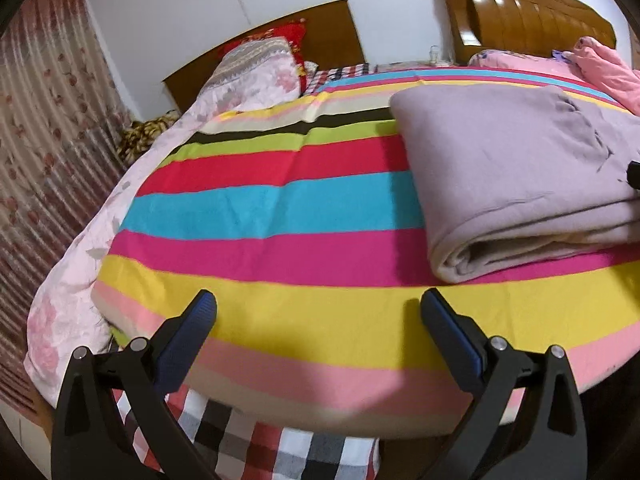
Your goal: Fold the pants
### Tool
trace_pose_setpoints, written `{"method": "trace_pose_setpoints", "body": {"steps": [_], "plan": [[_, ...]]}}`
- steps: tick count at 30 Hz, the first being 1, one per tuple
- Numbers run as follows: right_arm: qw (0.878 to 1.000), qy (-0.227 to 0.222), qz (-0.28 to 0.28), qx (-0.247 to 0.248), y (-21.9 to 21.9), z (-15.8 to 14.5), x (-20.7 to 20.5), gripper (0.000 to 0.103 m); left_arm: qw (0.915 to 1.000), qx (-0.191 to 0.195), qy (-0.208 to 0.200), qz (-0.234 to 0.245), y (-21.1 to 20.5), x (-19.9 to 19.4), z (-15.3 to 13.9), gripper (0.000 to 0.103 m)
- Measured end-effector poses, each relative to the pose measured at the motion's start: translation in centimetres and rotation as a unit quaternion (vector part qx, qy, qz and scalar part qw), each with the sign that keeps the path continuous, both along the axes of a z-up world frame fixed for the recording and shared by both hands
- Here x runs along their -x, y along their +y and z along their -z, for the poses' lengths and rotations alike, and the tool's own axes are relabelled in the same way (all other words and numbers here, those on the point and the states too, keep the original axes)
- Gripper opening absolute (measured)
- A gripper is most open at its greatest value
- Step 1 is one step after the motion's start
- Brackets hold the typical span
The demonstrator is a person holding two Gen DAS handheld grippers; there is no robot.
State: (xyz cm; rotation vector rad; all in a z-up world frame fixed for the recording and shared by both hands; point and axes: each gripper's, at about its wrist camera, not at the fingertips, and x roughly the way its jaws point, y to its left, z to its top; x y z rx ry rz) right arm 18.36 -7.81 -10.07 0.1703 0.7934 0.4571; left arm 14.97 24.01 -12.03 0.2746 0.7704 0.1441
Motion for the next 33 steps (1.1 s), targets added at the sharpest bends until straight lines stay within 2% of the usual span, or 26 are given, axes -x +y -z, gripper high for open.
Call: {"method": "trace_pose_setpoints", "body": {"steps": [2, 4, 6, 8, 10, 11, 12, 16, 19, 20, 22, 23, 24, 26, 28, 30, 31, 33], "plan": [[1.0, 0.002, -0.001, -0.002, 0.0, 0.0, 0.0, 0.06, 0.9998, 0.002, -0.018, -0.008, 0.4, 0.5, -1.3, 0.102], [1.0, 0.012, -0.002, 0.003, 0.0, -0.3, 0.0, 0.061, 0.9988, 0.023, -0.044, -0.003, 0.6, 0.7, -3.4, 0.102], [0.999, 0.032, -0.004, -0.002, -0.5, -1.3, -0.3, 0.063, 0.9945, 0.063, -0.082, 0.016, 0.6, 0.7, -6.4, 0.102], [1.0, 0.017, -0.009, 0.003, -0.6, -2.8, -0.8, 0.063, 0.9856, 0.123, -0.104, 0.052, -0.1, -0.5, -8.8, 0.102], [0.999, -0.017, -0.003, 0.039, -0.4, -4.2, -1.7, 0.068, 0.9758, 0.174, -0.095, 0.093, -1.6, -2.8, -10.0, 0.102], [0.998, -0.029, -0.001, 0.058, 0.0, -4.8, -2.7, 0.072, 0.9677, 0.204, -0.073, 0.128, -2.9, -5.2, -10.2, 0.102], [0.997, -0.03, -0.009, 0.063, 0.3, -5.1, -3.5, 0.075, 0.9632, 0.217, -0.054, 0.149, -4.0, -7.1, -10.1, 0.102], [0.994, -0.009, -0.06, 0.09, 2.1, -4.4, -8.5, 0.078, 0.9605, 0.216, 0.019, 0.174, -7.8, -14.8, -8.4, 0.101], [0.989, 0.009, -0.101, 0.103, 2.5, -3.1, -10.7, 0.078, 0.9573, 0.232, 0.06, 0.162, -7.8, -18.6, -6.4, 0.101], [0.989, 0.019, -0.108, 0.103, 2.3, -2.5, -11.2, 0.079, 0.9549, 0.238, 0.083, 0.156, -7.7, -19.8, -4.9, 0.101], [0.989, 0.029, -0.095, 0.106, 1.1, -0.9, -12.3, 0.079, 0.9542, 0.239, 0.109, 0.143, -7.0, -21.3, -2.6, 0.101], [0.989, 0.046, -0.086, 0.107, 0.6, -0.2, -12.8, 0.08, 0.9578, 0.228, 0.088, 0.151, -6.9, -20.8, -1.7, 0.101], [0.991, 0.056, -0.08, 0.087, -0.1, 0.3, -13.1, 0.079, 0.961, 0.214, 0.076, 0.157, -7.1, -20.3, -1.6, 0.101], [0.995, 0.059, -0.053, 0.057, -1.3, -0.6, -12.9, 0.08, 0.9673, 0.187, 0.076, 0.153, -7.7, -19.9, -1.4, 0.101], [0.996, 0.035, -0.033, 0.075, -1.2, -1.9, -12.3, 0.08, 0.9714, 0.168, 0.077, 0.149, -8.2, -19.9, -1.3, 0.101], [0.996, -0.004, -0.047, 0.078, -0.4, -3.1, -11.7, 0.08, 0.973, 0.162, 0.076, 0.145, -8.4, -19.8, -1.2, 0.101], [0.995, -0.01, -0.054, 0.078, -0.1, -3.4, -11.6, 0.08, 0.973, 0.163, 0.075, 0.145, -8.4, -19.7, -1.2, 0.101], [0.992, -0.005, -0.105, 0.074, 1.3, -3.2, -11.3, 0.08, 0.973, 0.165, 0.074, 0.143, -8.3, -19.6, -1.3, 0.101]]}}
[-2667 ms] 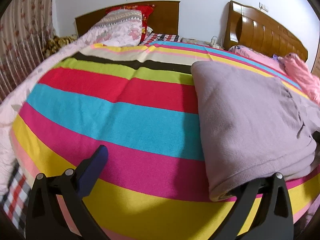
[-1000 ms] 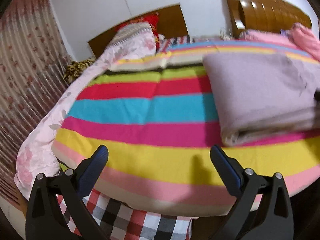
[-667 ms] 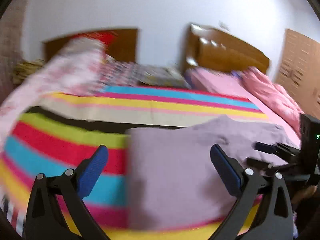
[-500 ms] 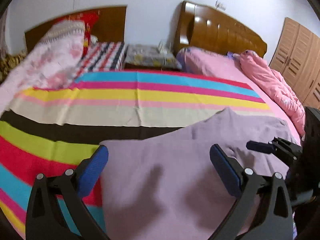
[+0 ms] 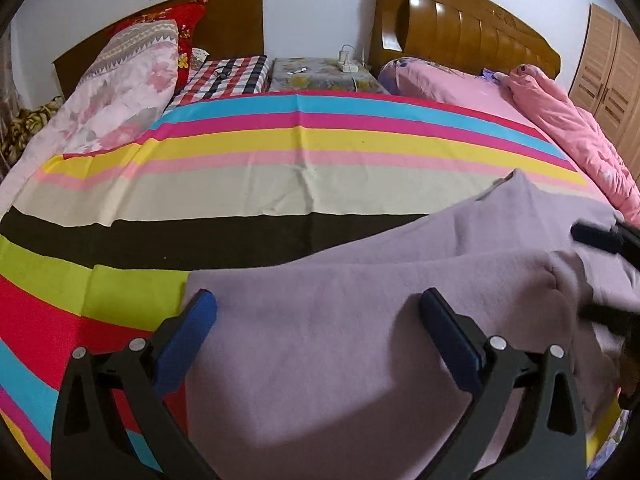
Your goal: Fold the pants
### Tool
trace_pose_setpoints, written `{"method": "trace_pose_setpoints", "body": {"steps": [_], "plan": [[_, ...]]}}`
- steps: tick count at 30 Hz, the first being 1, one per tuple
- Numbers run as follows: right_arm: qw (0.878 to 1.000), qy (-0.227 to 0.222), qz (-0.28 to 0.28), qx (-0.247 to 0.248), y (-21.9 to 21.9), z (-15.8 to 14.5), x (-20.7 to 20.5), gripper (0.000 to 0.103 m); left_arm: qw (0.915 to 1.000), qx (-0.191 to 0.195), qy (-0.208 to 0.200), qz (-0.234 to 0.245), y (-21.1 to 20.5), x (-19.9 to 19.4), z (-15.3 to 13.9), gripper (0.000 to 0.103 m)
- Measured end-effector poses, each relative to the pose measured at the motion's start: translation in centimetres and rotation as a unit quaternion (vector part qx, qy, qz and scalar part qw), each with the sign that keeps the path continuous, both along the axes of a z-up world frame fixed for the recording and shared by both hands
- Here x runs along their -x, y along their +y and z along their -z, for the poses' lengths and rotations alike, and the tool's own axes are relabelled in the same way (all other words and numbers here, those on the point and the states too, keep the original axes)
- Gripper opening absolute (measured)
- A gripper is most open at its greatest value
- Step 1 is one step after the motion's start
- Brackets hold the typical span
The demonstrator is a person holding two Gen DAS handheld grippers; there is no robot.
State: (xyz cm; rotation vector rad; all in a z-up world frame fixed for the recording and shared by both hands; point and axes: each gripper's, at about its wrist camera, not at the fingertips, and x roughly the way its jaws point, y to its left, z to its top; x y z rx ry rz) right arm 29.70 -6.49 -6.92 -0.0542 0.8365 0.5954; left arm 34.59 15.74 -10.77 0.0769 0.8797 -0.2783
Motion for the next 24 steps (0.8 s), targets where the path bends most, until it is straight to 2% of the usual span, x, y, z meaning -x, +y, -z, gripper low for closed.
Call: {"method": "trace_pose_setpoints", "body": {"steps": [1, 4, 5, 7, 10, 14, 16, 17, 18, 21, 24], "plan": [[0.999, 0.013, -0.029, 0.017, 1.0, 0.8, 0.0, 0.081, 1.0, -0.001, 0.0, 0.0, -0.2, -0.1, 0.0, 0.102], [0.995, 0.01, -0.042, 0.095, 2.3, 2.8, -0.6, 0.083, 0.9999, -0.011, 0.0, -0.002, -0.6, -0.1, 0.1, 0.102], [0.995, 0.032, -0.038, 0.089, 1.9, 2.9, -1.4, 0.083, 0.9999, -0.014, 0.0, -0.002, -0.7, -0.2, 0.2, 0.102], [0.997, 0.044, -0.029, 0.058, 1.0, 1.5, -2.4, 0.083, 0.9998, -0.02, -0.001, -0.004, -0.8, -0.2, 0.2, 0.102], [0.999, 0.019, -0.039, 0.001, 0.0, -0.9, -4.6, 0.083, 0.9998, -0.018, -0.001, -0.006, -0.8, -0.3, 0.1, 0.102], [0.994, 0.064, -0.083, 0.007, 1.1, 1.5, -7.8, 0.083, 0.9997, -0.021, -0.001, -0.007, -0.8, -0.4, 0.2, 0.102], [0.993, 0.089, -0.074, 0.021, 0.8, 3.7, -9.6, 0.084, 0.9997, -0.023, -0.001, -0.008, -0.9, -0.3, 0.2, 0.102], [0.994, 0.077, -0.079, -0.005, 0.0, 3.4, -10.0, 0.084, 0.9997, -0.024, -0.001, -0.009, -0.8, -0.4, 0.2, 0.102], [0.993, 0.09, -0.071, -0.019, -0.6, 3.4, -10.5, 0.084, 0.9997, -0.024, -0.001, -0.009, -0.8, -0.4, 0.2, 0.102], [0.995, 0.088, -0.006, -0.047, -3.0, 2.4, -10.9, 0.086, 0.9997, -0.023, -0.001, -0.009, -0.8, -0.4, 0.2, 0.102], [0.99, 0.089, -0.027, -0.102, -3.8, 2.0, -11.0, 0.087, 0.9997, -0.023, -0.001, -0.009, -0.8, -0.4, 0.2, 0.102]]}}
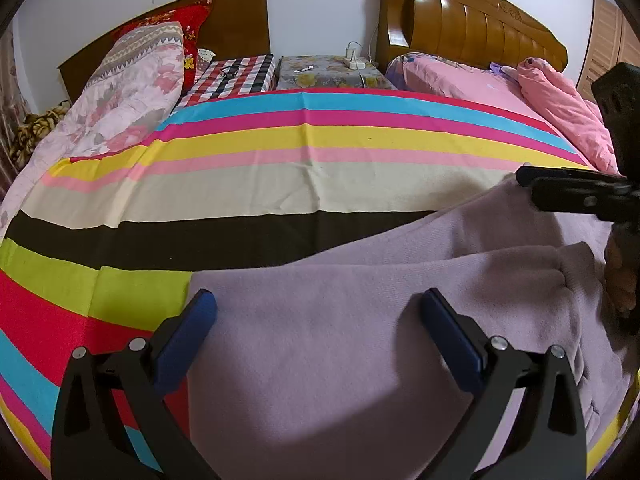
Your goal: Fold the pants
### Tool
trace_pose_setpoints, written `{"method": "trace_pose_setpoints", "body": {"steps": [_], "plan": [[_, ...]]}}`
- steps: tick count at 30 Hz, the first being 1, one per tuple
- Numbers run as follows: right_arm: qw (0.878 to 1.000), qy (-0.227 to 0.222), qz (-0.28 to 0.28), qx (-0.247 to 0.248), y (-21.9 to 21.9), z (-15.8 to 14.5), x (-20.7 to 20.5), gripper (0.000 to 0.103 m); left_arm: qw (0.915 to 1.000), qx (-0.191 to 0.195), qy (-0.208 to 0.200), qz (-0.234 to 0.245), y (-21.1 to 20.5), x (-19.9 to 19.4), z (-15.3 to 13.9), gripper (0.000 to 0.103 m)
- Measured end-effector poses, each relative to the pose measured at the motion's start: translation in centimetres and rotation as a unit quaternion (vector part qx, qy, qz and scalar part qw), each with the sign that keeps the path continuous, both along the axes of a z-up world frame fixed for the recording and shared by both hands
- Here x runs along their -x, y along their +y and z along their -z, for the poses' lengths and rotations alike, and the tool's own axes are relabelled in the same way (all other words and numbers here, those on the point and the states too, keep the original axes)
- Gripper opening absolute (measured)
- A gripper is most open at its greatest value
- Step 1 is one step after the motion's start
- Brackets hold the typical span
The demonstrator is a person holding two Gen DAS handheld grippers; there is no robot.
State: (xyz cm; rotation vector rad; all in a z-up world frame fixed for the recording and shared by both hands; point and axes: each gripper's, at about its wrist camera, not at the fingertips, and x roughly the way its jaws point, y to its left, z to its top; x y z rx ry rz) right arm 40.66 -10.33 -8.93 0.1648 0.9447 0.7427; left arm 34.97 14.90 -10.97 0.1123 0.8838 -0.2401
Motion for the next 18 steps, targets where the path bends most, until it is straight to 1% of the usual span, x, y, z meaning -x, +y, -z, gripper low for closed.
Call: {"method": "trace_pose_setpoints", "body": {"steps": [1, 2, 3, 5, 6, 8, 9, 10, 11, 12, 13, 14, 15, 16, 17, 18], "plan": [[1.0, 0.001, -0.003, 0.008, 0.1, 0.3, 0.2, 0.087, 1.0, 0.0, 0.0, 0.0, 0.0, 0.0, 0.0, 0.102], [0.999, 0.0, 0.003, 0.052, 0.6, 1.2, -0.2, 0.087, 1.0, -0.001, 0.0, 0.0, 0.0, 0.0, 0.0, 0.102], [0.998, -0.013, 0.002, 0.061, 0.6, 1.7, -0.3, 0.087, 1.0, -0.002, 0.0, -0.001, 0.0, -0.1, 0.0, 0.102], [0.999, -0.001, 0.013, 0.032, -0.1, 1.4, -0.7, 0.087, 1.0, -0.008, 0.0, -0.002, -0.2, -0.1, 0.1, 0.102], [0.999, 0.002, 0.022, 0.025, -0.4, 1.4, -0.9, 0.087, 1.0, -0.009, 0.0, -0.002, -0.2, -0.1, 0.1, 0.102], [0.997, 0.011, 0.065, 0.031, -1.3, 0.8, -0.8, 0.088, 0.9999, -0.01, 0.0, -0.006, -0.2, 0.0, -0.1, 0.102], [0.997, 0.011, 0.076, 0.032, -1.8, 0.1, -0.5, 0.088, 0.9994, -0.023, -0.002, -0.025, -0.4, 0.1, -0.6, 0.101], [0.996, 0.001, 0.085, 0.037, -2.4, -0.9, 0.0, 0.088, 0.9987, -0.033, -0.01, -0.037, -0.9, 0.5, -1.9, 0.101], [0.993, -0.025, 0.102, 0.054, -3.3, -2.3, 0.9, 0.088, 0.999, -0.026, -0.025, -0.026, -1.4, 1.0, -3.2, 0.101], [0.989, -0.05, 0.121, 0.074, -4.5, -3.4, 1.9, 0.088, 0.9985, -0.01, -0.053, -0.001, -2.5, 1.7, -5.3, 0.101], [0.981, -0.079, 0.149, 0.097, -6.2, -4.5, 3.2, 0.09, 0.9969, -0.001, -0.077, 0.014, -3.4, 2.1, -6.8, 0.101], [0.976, -0.089, 0.168, 0.108, -7.4, -4.7, 3.9, 0.098, 0.9932, 0.009, -0.111, 0.033, -5.0, 2.7, -8.7, 0.101], [0.968, -0.091, 0.197, 0.123, -9.0, -4.7, 4.6, 0.099, 0.9898, 0.018, -0.132, 0.051, -6.7, 2.9, -9.7, 0.101], [0.961, -0.08, 0.225, 0.136, -10.6, -4.3, 5.2, 0.099, 0.9871, 0.028, -0.14, 0.072, -8.4, 2.7, -10.2, 0.101], [0.957, -0.066, 0.243, 0.144, -11.7, -3.8, 5.7, 0.099, 0.9848, 0.04, -0.129, 0.109, -11.0, 2.0, -9.9, 0.101], [0.954, -0.052, 0.258, 0.147, -12.9, -3.4, 6.3, 0.099, 0.9833, 0.047, -0.112, 0.135, -12.9, 1.3, -9.2, 0.101]]}}
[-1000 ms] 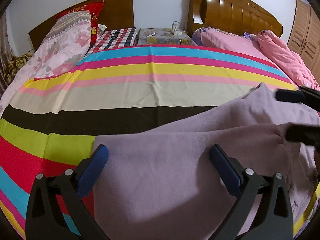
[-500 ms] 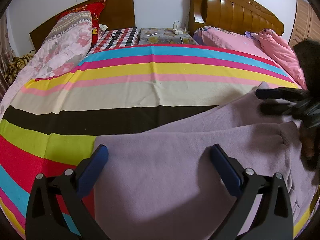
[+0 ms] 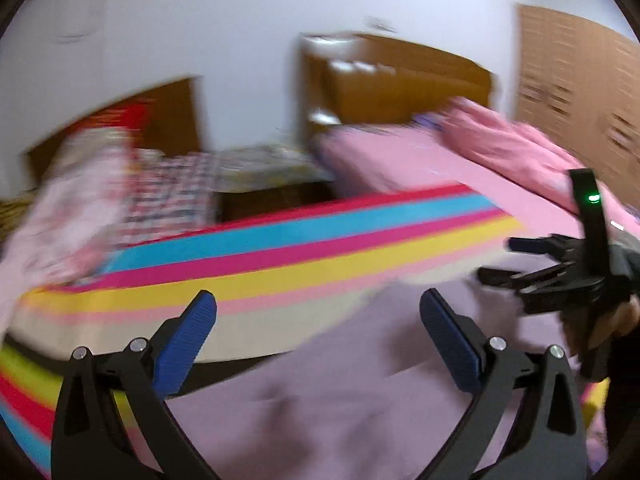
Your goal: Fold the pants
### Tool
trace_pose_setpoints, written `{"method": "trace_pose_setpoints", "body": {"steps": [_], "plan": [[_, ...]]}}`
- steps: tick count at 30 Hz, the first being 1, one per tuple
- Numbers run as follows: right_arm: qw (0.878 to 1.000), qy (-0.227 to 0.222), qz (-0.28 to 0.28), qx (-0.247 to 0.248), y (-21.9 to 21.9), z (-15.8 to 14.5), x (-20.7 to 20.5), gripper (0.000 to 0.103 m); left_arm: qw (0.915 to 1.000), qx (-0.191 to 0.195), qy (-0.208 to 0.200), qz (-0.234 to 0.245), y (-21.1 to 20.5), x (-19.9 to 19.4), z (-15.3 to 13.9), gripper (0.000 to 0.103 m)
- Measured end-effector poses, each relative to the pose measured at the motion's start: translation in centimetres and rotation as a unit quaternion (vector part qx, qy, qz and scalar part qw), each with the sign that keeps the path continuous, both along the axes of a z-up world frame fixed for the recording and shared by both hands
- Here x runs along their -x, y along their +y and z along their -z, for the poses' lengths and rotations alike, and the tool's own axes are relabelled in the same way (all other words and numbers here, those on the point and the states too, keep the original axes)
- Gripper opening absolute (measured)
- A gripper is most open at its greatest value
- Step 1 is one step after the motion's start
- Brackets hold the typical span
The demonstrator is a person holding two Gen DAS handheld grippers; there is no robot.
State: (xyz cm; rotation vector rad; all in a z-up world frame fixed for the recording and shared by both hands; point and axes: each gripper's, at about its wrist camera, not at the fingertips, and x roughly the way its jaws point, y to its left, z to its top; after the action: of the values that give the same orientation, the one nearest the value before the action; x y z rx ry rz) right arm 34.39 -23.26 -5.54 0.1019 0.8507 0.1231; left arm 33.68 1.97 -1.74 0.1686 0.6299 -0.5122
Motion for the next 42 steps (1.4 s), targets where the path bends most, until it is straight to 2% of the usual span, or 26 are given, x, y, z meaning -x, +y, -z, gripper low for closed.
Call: {"method": "trace_pose_setpoints", "body": {"steps": [1, 4, 6, 7, 8, 10, 13, 17, 20, 22, 24, 25, 26, 28, 30, 31, 34, 37, 38, 40, 42], "plan": [[1.0, 0.011, 0.008, -0.008, -1.1, 0.6, 0.6, 0.099, 0.9994, -0.001, 0.025, 0.025, -2.3, -1.1, 1.4, 0.101], [0.999, 0.03, 0.006, 0.008, -3.0, 2.0, 1.6, 0.099, 0.9945, -0.018, 0.092, 0.046, -6.7, -3.9, 5.6, 0.101], [0.998, 0.055, 0.007, 0.013, -4.1, 3.4, 1.7, 0.099, 0.9895, -0.05, 0.126, 0.051, -8.8, -5.4, 8.7, 0.101], [0.996, 0.087, 0.024, 0.022, -5.3, 4.8, 1.4, 0.098, 0.9857, -0.076, 0.143, 0.044, -9.5, -6.1, 10.2, 0.101], [0.993, 0.105, 0.038, 0.03, -6.4, 5.7, 1.2, 0.099, 0.9832, -0.107, 0.143, 0.037, -10.1, -6.5, 11.0, 0.101], [0.996, 0.088, 0.031, 0.008, -7.5, 5.8, 1.5, 0.099, 0.9827, -0.116, 0.141, 0.033, -10.2, -6.8, 11.2, 0.102], [0.996, 0.075, 0.037, -0.039, -8.8, 5.7, 1.7, 0.098, 0.9839, -0.108, 0.14, 0.028, -9.8, -7.1, 11.3, 0.102], [0.993, 0.056, 0.098, -0.016, -8.9, 4.1, 3.6, 0.098, 0.9847, -0.11, 0.134, 0.018, -9.7, -6.7, 11.6, 0.102], [0.998, 0.029, 0.039, -0.05, -6.8, 2.7, 5.7, 0.098, 0.9848, -0.109, 0.134, 0.016, -9.8, -6.5, 11.3, 0.102], [0.999, 0.046, -0.001, -0.02, -4.9, 3.2, 6.2, 0.098, 0.9848, -0.109, 0.134, 0.015, -10.0, -6.4, 11.1, 0.102], [0.994, 0.088, -0.041, 0.053, -2.5, 5.4, 6.3, 0.098, 0.9849, -0.11, 0.133, 0.013, -10.1, -6.2, 11.1, 0.102], [0.992, 0.091, -0.044, 0.071, -2.1, 5.9, 6.5, 0.098, 0.9849, -0.11, 0.133, 0.013, -10.1, -6.2, 11.0, 0.102], [0.994, 0.075, -0.04, 0.067, -2.3, 5.6, 7.3, 0.098, 0.985, -0.112, 0.131, 0.012, -10.1, -6.0, 11.0, 0.102], [0.994, 0.091, -0.04, 0.055, -3.0, 5.5, 8.0, 0.098, 0.9852, -0.114, 0.128, 0.009, -10.1, -6.0, 11.0, 0.102], [0.994, 0.093, -0.008, 0.052, -4.3, 4.9, 9.1, 0.098, 0.9852, -0.113, 0.128, 0.009, -10.0, -6.1, 10.9, 0.102], [0.995, 0.089, 0.005, 0.032, -4.9, 4.3, 10.2, 0.098, 0.9852, -0.113, 0.129, 0.009, -9.9, -6.1, 10.9, 0.102], [0.998, 0.065, -0.003, -0.01, -5.3, 3.6, 13.6, 0.099, 0.9852, -0.113, 0.128, 0.009, -10.0, -6.1, 10.9, 0.102], [0.997, 0.076, -0.016, 0.025, -4.2, 4.8, 15.1, 0.099, 0.9852, -0.115, 0.127, 0.008, -10.0, -6.1, 10.8, 0.102], [0.998, 0.046, -0.025, 0.043, -3.8, 5.1, 16.1, 0.099, 0.9851, -0.115, 0.128, 0.008, -10.0, -6.1, 10.8, 0.102], [0.999, 0.031, -0.019, 0.036, -3.9, 5.2, 16.8, 0.099, 0.985, -0.116, 0.127, 0.008, -10.0, -6.1, 10.8, 0.102], [0.999, 0.042, 0.002, 0.026, -4.4, 4.6, 17.4, 0.098, 0.9849, -0.118, 0.127, 0.008, -10.1, -6.1, 10.8, 0.102]]}}
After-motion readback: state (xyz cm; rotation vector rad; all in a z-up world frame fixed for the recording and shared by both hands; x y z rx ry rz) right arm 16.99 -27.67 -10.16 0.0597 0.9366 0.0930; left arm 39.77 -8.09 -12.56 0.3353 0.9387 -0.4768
